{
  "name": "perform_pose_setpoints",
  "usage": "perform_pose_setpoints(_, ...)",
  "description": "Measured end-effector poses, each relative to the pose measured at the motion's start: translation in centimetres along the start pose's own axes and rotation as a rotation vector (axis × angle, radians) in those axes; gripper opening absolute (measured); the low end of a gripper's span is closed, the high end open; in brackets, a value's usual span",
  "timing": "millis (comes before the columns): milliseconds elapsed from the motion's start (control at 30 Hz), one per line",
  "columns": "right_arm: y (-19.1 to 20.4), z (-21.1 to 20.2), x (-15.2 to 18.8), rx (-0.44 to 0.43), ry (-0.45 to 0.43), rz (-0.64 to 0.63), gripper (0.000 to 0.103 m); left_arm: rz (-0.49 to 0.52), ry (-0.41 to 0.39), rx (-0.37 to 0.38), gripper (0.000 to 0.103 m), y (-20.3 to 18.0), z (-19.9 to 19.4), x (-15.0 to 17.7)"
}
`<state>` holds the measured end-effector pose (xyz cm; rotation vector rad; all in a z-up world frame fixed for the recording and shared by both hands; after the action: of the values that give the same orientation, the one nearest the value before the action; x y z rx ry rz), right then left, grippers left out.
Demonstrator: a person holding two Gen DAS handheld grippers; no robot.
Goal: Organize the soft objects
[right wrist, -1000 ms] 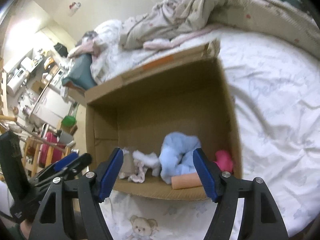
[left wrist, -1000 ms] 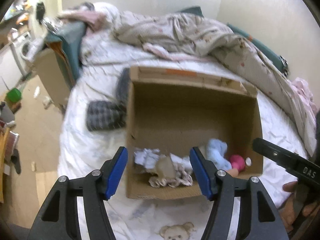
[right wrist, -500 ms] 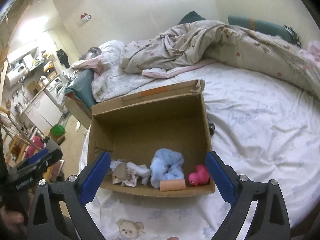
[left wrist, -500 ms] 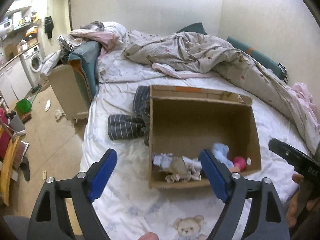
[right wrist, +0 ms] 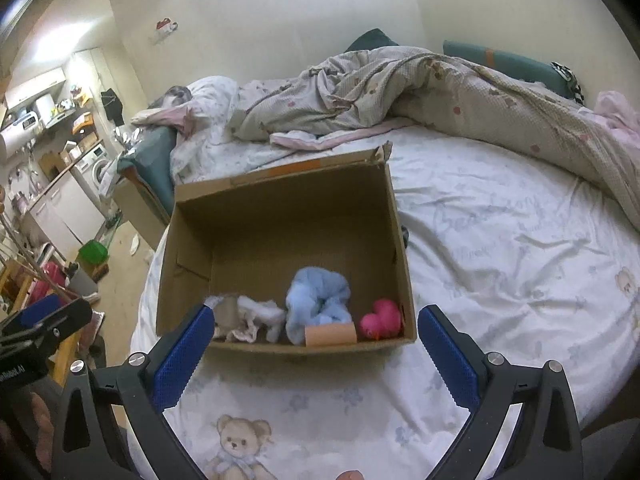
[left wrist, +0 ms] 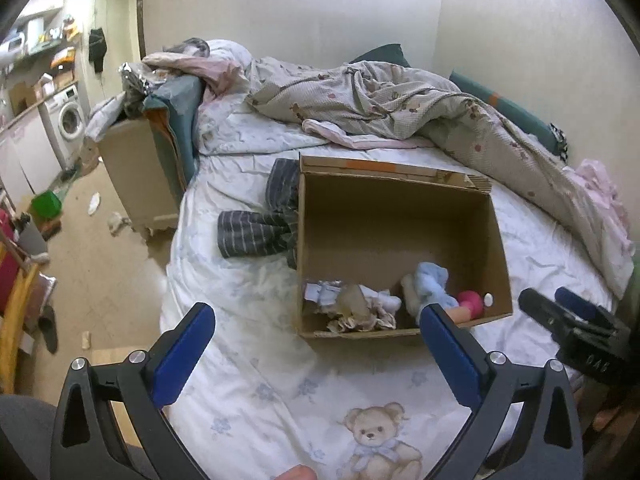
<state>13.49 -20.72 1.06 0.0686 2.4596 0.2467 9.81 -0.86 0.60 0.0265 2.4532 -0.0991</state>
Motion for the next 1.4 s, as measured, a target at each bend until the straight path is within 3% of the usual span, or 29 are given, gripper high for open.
perform_pose_setpoints(100, 0.4, 0.3, 0.3, 0.005, 0.014, -0.019, 0.103, -0.005, 0.003, -0.026, 0.102, 0.1, 0.4, 0.1)
perform_pose_setpoints(1400, 1.2, 1.6, 0.9, 0.040, 0.045, -0.059, 0.103, 0.018, 0.039, 0.005, 0.102, -1.2, 1.4, 0.7)
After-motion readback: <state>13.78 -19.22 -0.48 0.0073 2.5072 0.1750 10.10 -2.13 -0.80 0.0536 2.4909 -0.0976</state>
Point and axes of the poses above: each gripper's, at about its wrist camera, not at the fingertips, and z roughly the way its jaws point, y to its left, x to its underside, the point moved 7 cm from there along z, roughly the way its jaws point, and after that the axes turned 4 degrees about y, right-handed, at the moved point
